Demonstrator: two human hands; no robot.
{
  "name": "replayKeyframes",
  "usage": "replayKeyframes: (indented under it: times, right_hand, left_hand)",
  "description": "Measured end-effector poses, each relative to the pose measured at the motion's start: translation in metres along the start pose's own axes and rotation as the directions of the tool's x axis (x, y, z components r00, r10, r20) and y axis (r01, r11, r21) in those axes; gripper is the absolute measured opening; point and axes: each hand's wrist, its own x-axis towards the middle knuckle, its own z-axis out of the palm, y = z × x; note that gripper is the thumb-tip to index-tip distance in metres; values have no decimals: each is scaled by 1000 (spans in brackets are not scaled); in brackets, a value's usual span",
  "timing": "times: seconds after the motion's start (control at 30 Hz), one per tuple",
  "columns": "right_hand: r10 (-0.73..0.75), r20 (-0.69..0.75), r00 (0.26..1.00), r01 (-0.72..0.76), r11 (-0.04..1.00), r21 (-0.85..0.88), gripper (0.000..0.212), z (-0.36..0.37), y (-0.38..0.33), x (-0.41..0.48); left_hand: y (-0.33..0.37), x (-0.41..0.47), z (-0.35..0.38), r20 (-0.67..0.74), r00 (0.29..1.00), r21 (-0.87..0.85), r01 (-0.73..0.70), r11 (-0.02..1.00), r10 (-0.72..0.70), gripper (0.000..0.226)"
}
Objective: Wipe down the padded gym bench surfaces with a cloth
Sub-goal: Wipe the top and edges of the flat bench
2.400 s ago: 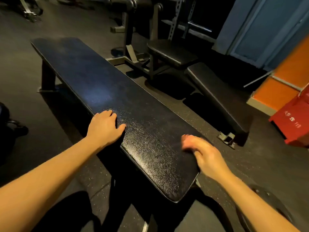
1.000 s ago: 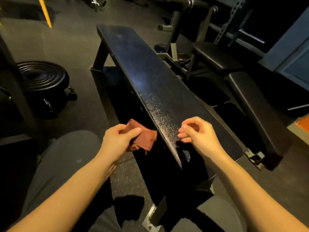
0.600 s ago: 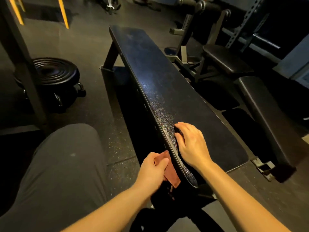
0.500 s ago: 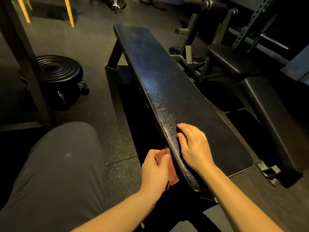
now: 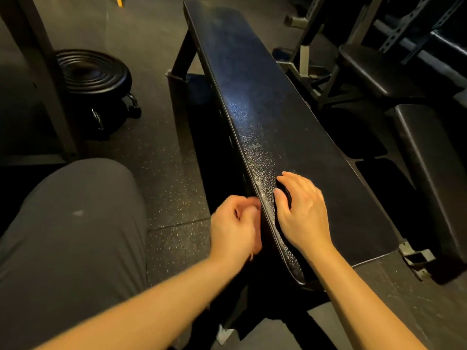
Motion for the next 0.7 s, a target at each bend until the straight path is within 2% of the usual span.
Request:
replayKeyframes:
  times: [0.07, 0.13, 0.23, 0.3, 0.33, 0.47, 0.53, 0.6, 0.7]
  right_hand:
    - [-5, 11, 1000, 5, 1000, -26, 35, 0, -1, 2]
    - [-4, 16, 1000, 4, 999, -34, 34, 0, -2, 1]
    - [-16, 3, 1000, 16, 999, -48, 35, 0, -2, 2]
    - [-15, 13, 1000, 16, 998, -56, 35, 1, -2, 2]
    - [-17, 12, 1000, 18, 998, -58, 35, 1, -2, 2]
    - [-8, 3, 1000, 8, 997, -72, 31, 1, -3, 3]
    - [3, 5, 1000, -2, 996, -87, 30, 2, -3, 2]
    - [5, 6, 1000, -5, 996, -93, 31, 2, -4, 2]
    - [6, 19, 1000, -4, 995, -97, 34, 2, -4, 3]
  left_hand:
    - [9, 53, 1, -81, 996, 55, 46, 997, -42, 20]
    - [7, 66, 1, -90, 995, 62, 53, 997, -48, 16]
    - [-2, 6, -4, 42, 998, -41, 45, 998, -43, 15]
    - [-2, -34, -9, 161, 987, -31, 24, 999, -18, 20]
    - [0, -33, -9, 150, 989, -12, -2, 1000, 4, 21]
    - [21, 54, 0, -63, 998, 26, 1, 1000, 1, 21]
    - [18, 74, -3, -62, 998, 38, -15, 999, 17, 19]
    - [0, 48, -7, 3, 1000, 28, -22, 999, 22, 17]
    - [-8, -15, -13, 202, 979, 20, 17, 1000, -21, 19]
